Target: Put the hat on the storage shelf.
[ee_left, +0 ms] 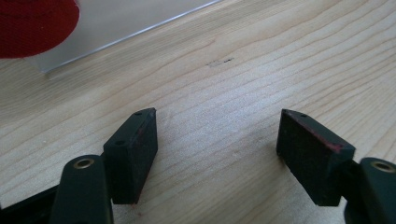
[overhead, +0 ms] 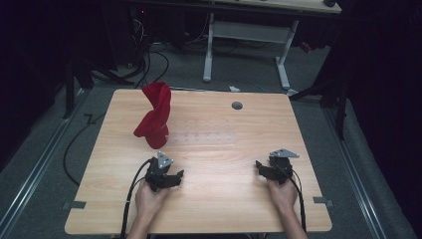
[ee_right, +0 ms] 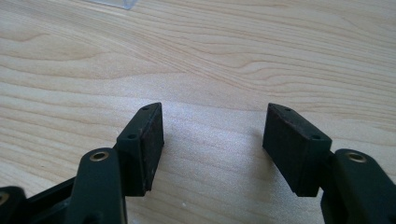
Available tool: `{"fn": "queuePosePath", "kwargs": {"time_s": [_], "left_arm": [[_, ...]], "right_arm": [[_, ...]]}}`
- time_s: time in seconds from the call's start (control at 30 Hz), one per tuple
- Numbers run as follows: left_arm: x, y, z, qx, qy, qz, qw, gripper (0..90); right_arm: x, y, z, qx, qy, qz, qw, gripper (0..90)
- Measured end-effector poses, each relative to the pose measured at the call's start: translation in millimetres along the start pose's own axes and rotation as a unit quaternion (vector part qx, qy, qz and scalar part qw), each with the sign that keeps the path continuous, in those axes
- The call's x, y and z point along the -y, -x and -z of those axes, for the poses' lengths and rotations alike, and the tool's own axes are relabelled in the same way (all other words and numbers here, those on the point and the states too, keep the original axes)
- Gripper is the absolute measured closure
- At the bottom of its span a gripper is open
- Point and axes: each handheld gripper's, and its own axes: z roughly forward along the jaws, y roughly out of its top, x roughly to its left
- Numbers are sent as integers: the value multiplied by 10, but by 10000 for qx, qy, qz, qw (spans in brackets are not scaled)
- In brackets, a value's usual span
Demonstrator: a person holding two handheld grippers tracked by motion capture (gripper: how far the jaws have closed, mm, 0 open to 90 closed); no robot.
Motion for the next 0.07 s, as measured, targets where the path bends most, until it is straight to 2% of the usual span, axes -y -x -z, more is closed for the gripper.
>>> {"fn": "queuePosePath", "kwargs": {"time_s": [0.07], "left_arm": [[0,0,0,-7,-1,4,10000,291]], "right_arm": [[0,0,0,-2,-1,4,10000,385]]}}
